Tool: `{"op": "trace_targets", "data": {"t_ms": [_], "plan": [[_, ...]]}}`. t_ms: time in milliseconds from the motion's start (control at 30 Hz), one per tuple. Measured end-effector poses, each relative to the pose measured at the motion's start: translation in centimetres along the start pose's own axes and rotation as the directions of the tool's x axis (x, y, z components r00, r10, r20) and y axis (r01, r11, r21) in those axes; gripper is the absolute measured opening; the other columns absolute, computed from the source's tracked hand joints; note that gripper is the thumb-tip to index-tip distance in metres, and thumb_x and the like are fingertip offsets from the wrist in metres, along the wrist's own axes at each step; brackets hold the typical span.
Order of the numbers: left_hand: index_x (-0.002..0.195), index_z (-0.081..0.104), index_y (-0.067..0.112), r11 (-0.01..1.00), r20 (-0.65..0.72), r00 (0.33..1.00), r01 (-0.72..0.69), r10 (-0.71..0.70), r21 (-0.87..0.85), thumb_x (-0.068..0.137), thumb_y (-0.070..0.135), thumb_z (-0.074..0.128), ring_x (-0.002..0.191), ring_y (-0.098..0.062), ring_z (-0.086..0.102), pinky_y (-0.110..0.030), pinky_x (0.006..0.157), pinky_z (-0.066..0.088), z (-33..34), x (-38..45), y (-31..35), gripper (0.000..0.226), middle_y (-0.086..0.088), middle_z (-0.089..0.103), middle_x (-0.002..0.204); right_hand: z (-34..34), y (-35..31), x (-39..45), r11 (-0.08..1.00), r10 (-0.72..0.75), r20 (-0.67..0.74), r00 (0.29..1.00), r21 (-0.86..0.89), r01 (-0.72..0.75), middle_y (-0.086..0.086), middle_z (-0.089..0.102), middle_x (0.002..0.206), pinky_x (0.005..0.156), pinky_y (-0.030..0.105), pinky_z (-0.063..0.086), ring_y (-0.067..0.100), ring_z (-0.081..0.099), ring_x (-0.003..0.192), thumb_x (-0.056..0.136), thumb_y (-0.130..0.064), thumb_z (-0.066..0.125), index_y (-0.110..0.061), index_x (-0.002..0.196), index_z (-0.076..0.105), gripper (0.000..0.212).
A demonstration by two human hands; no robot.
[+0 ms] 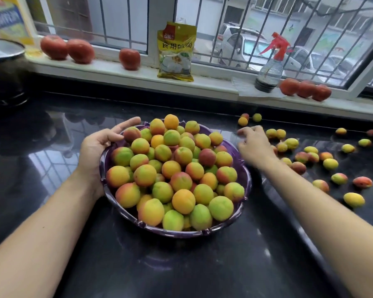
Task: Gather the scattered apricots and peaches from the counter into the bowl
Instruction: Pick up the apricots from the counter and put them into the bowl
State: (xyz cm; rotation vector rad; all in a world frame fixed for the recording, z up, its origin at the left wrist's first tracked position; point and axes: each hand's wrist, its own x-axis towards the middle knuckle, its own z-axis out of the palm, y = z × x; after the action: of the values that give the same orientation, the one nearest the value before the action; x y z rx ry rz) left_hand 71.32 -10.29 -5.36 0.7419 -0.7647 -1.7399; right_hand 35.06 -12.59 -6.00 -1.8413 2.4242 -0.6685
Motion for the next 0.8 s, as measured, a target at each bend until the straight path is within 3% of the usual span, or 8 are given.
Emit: {"op": "trace_targets", "data": {"t_ms": [133, 200, 400, 533, 733, 800], "plan": [[0.145, 0.061, 0.010, 1.000, 0.027, 0.999, 0.023, -0.024, 0.016, 0.090, 0.014, 0.037, 0.116, -0.035, 0.073, -0.045, 0.081, 0.065, -0.4, 0.4, 0.0, 0.060, -0.022, 0.066, 0.140, 2.7, -0.8, 5.9, 0.991, 0.091, 0.018, 0.996, -0.095, -0.089, 0.011, 0.007, 0.164, 0.115, 0.053, 0.029, 0.045, 0.027, 0.140, 0.103, -0.036, 0.046, -0.019, 0.149, 0.041, 0.050], [0.144, 0.061, 0.010, 0.999, 0.037, 0.999, 0.031, -0.031, 0.015, 0.086, 0.014, 0.038, 0.117, -0.036, 0.072, -0.046, 0.082, 0.065, -0.4, 0.4, 0.0, 0.062, -0.022, 0.067, 0.138, 3.5, -0.5, 7.8, 0.987, 0.124, 0.000, 0.992, -0.104, -0.124, 0.014, 0.004, 0.163, 0.115, 0.053, 0.028, 0.048, 0.026, 0.139, 0.104, -0.038, 0.039, -0.017, 0.148, 0.041, 0.049], [0.146, 0.059, 0.009, 0.999, 0.029, 0.999, 0.038, -0.038, -0.004, 0.079, 0.017, 0.043, 0.130, -0.043, 0.062, -0.053, 0.095, 0.061, -0.4, 0.5, 0.0, 0.069, -0.024, 0.064, 0.142, 4.3, -0.9, 8.3, 0.989, 0.092, -0.172, 0.981, -0.096, -0.109, 0.018, 0.035, 0.138, 0.097, 0.047, 0.046, 0.041, 0.047, 0.114, 0.097, -0.014, 0.047, 0.003, 0.118, 0.059, 0.030], [0.145, 0.058, 0.008, 0.998, 0.035, 0.998, 0.044, -0.043, -0.035, 0.078, 0.016, 0.043, 0.128, -0.043, 0.063, -0.052, 0.090, 0.063, -0.2, 0.3, 0.0, 0.069, -0.025, 0.064, 0.141, 3.8, -1.0, 7.1, 0.992, 0.042, -0.235, 0.971, -0.103, -0.067, 0.021, 0.046, 0.129, 0.091, 0.044, 0.045, 0.042, 0.052, 0.108, 0.095, -0.006, 0.051, 0.002, 0.114, 0.060, 0.022], [0.141, 0.061, 0.005, 0.999, -0.009, 1.000, -0.020, 0.019, -0.043, 0.082, 0.009, 0.041, 0.115, -0.038, 0.071, -0.049, 0.088, 0.064, 0.3, -0.1, 0.0, 0.062, -0.024, 0.068, 0.133, 1.9, -1.3, 2.8, 0.995, -0.100, -0.282, 0.954, -0.014, 0.100, 0.016, 0.058, 0.120, 0.081, 0.032, 0.037, 0.034, 0.058, 0.105, 0.100, -0.018, 0.057, -0.005, 0.117, 0.064, 0.022], [0.138, 0.063, 0.004, 0.996, -0.063, 0.994, -0.083, 0.084, 0.014, 0.091, 0.003, 0.035, 0.112, -0.034, 0.071, -0.047, 0.090, 0.064, 0.2, -0.1, -0.2, 0.055, -0.024, 0.069, 0.131, 0.0, -1.3, 1.5, 0.983, -0.112, -0.324, 0.940, 0.102, 0.152, 0.013, 0.062, 0.114, 0.082, 0.031, 0.043, 0.031, 0.062, 0.100, 0.100, -0.022, 0.058, -0.010, 0.113, 0.067, 0.020]]}}
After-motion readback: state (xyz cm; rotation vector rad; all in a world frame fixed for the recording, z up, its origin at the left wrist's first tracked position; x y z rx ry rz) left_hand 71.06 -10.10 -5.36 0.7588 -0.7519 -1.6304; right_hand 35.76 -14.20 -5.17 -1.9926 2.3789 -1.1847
